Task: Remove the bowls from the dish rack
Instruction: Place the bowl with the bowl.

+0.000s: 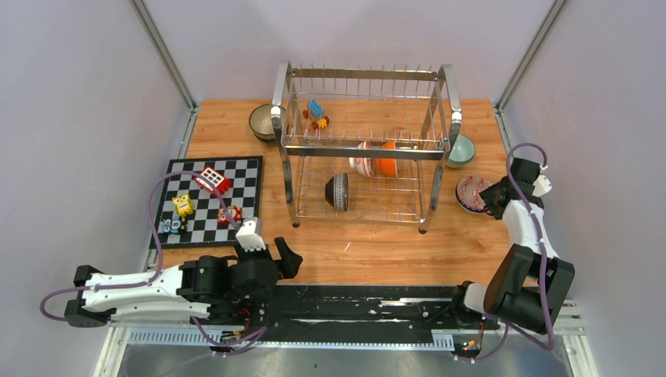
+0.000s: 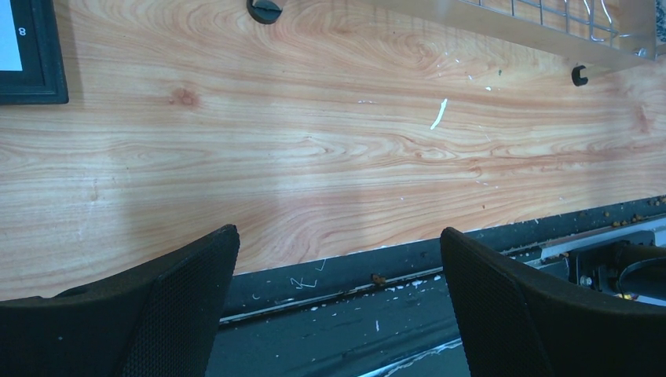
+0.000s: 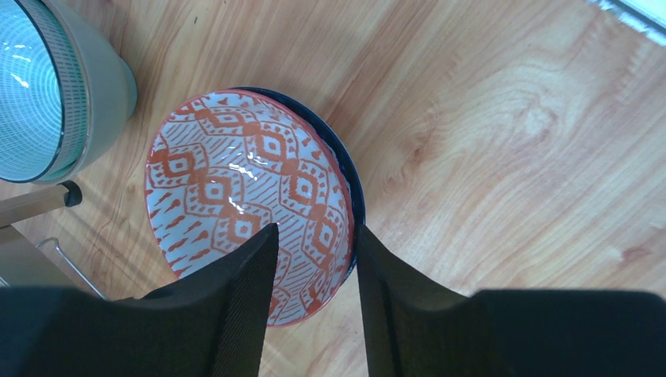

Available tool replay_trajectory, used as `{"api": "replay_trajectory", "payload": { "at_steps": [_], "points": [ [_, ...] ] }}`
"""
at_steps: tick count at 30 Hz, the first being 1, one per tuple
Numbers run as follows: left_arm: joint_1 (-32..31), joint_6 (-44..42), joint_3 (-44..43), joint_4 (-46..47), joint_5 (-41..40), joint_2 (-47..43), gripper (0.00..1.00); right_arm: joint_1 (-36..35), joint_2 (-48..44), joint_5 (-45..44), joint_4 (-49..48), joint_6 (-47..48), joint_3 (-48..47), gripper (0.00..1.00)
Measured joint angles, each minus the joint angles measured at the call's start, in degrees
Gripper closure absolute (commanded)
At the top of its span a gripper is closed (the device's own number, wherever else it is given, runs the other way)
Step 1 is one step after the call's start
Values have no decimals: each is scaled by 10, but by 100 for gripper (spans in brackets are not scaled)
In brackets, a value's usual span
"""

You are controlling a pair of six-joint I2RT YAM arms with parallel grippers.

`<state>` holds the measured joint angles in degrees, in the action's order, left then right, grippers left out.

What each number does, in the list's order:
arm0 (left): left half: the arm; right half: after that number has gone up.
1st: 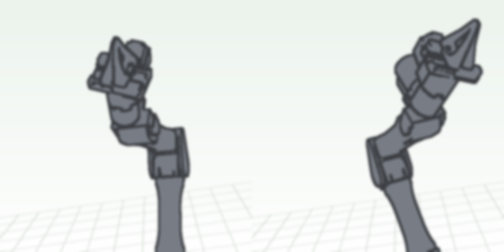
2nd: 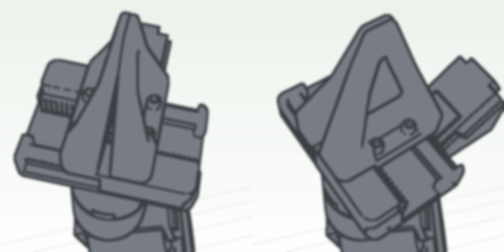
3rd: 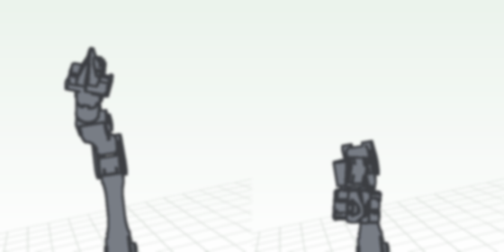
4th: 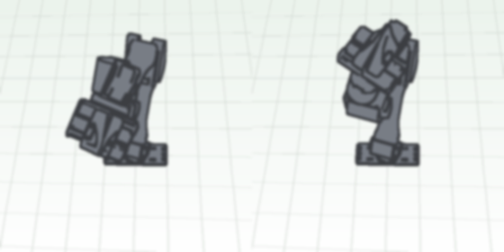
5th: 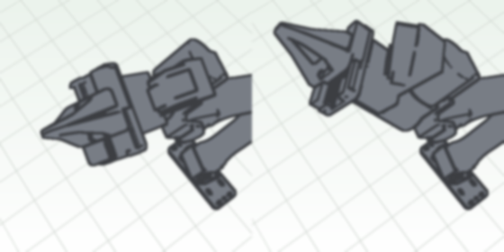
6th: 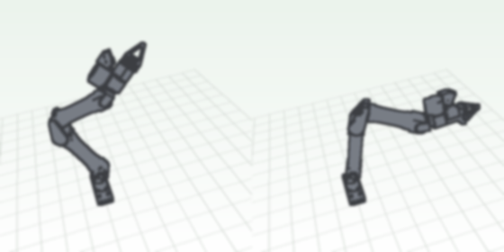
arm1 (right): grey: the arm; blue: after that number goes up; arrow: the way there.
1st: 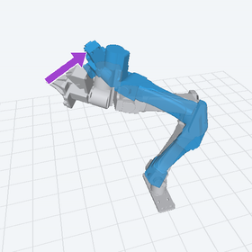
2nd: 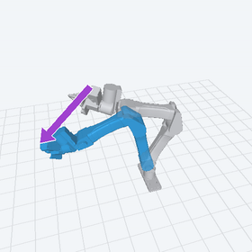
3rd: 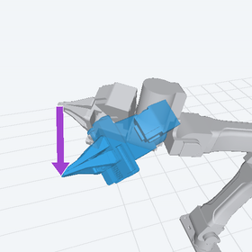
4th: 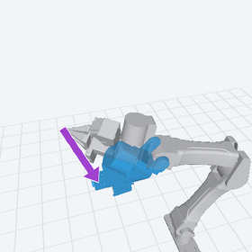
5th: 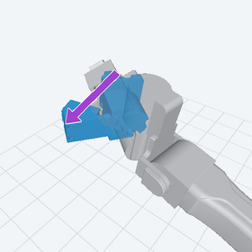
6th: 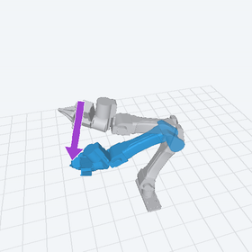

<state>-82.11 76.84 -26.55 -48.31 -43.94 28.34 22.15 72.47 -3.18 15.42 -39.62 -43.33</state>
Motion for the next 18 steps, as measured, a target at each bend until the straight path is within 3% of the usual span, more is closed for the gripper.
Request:
{"api": "replay_trajectory", "payload": {
  "at_steps": [7, 18],
  "points": [
    [0, -7, 12, 15, 0, 0, 0, 0, -25, -18, 41, 18, -27, 55],
    [0, -15, 26, 19, 0, -15, 0, 1, -29, -27, 59, 34, -28, 84]
  ]
}}
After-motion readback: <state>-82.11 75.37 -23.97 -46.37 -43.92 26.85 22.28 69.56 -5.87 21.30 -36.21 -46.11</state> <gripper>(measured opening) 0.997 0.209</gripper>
